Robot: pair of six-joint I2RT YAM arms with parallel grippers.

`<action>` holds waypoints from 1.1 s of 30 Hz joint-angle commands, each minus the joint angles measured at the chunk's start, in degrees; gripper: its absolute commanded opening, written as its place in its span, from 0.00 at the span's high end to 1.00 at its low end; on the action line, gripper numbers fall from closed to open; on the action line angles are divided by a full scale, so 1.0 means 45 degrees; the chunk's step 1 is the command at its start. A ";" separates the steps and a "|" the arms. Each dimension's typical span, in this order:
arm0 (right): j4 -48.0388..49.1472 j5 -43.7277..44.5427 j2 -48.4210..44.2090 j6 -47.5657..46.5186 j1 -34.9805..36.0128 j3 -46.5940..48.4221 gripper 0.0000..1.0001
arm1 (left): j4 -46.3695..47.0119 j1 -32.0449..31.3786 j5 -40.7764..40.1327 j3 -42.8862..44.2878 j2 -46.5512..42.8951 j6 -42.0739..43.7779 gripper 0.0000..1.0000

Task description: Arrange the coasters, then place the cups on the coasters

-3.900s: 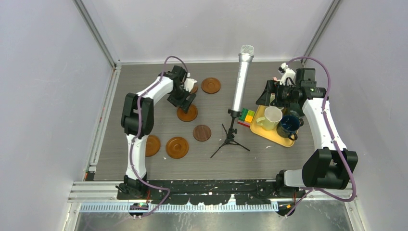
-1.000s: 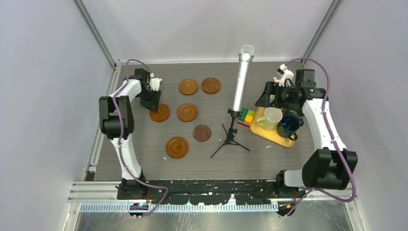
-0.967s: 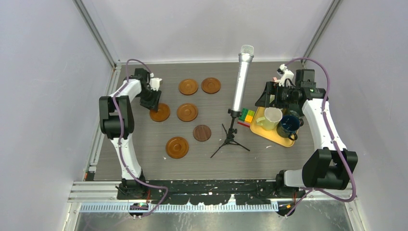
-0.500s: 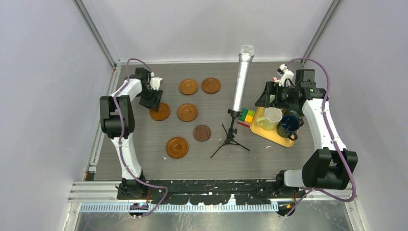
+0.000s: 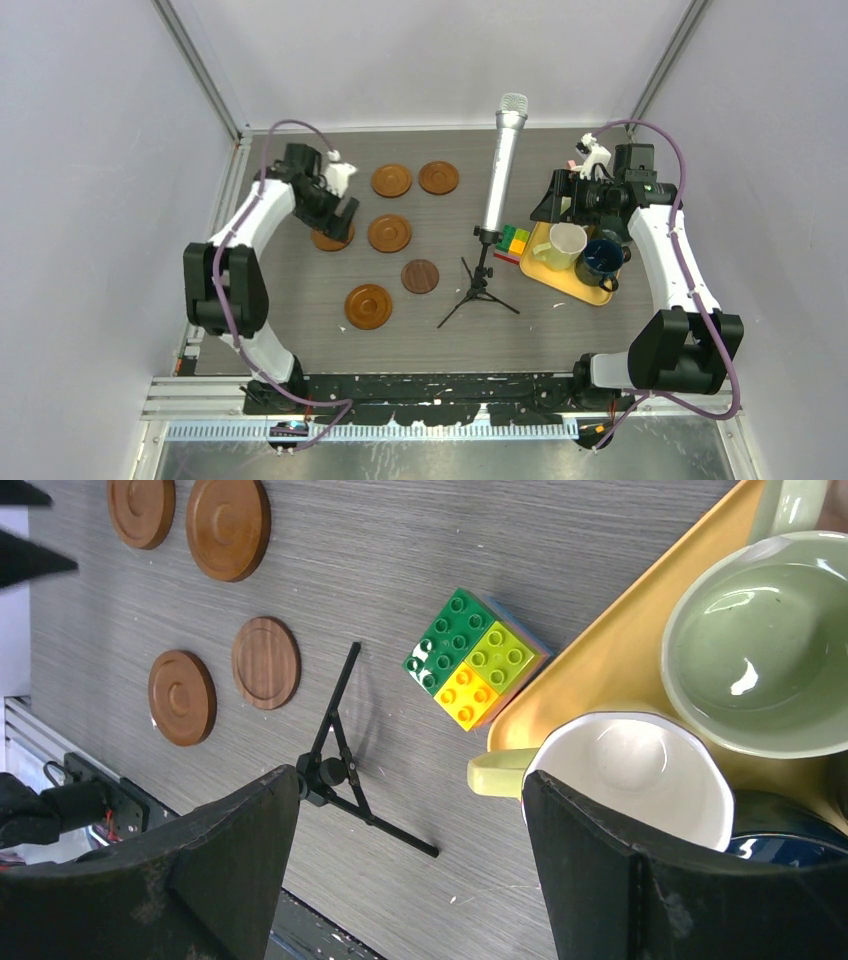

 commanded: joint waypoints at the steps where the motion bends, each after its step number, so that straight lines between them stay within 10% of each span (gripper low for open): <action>1: 0.0360 -0.0208 -0.0407 0.0035 -0.0065 0.0247 0.14 | -0.0402 -0.1896 0.0445 -0.2131 -0.1577 0.1005 0.17; 12: 0.0341 -0.0071 -0.0722 -0.0016 -0.0063 0.0117 0.14 | 0.0428 -0.5074 -0.1306 -0.3298 -0.1182 0.0316 0.22; 23: 0.0326 -0.0065 -0.0678 -0.0024 -0.0063 0.0059 0.14 | 0.1677 -0.5239 -0.2368 -0.5626 -0.1220 0.0521 0.22; 33: 0.0147 0.0064 -0.0873 -0.0226 -0.0063 0.0028 0.14 | 0.1327 -0.2563 -0.2378 -0.6573 -0.1750 0.1858 0.47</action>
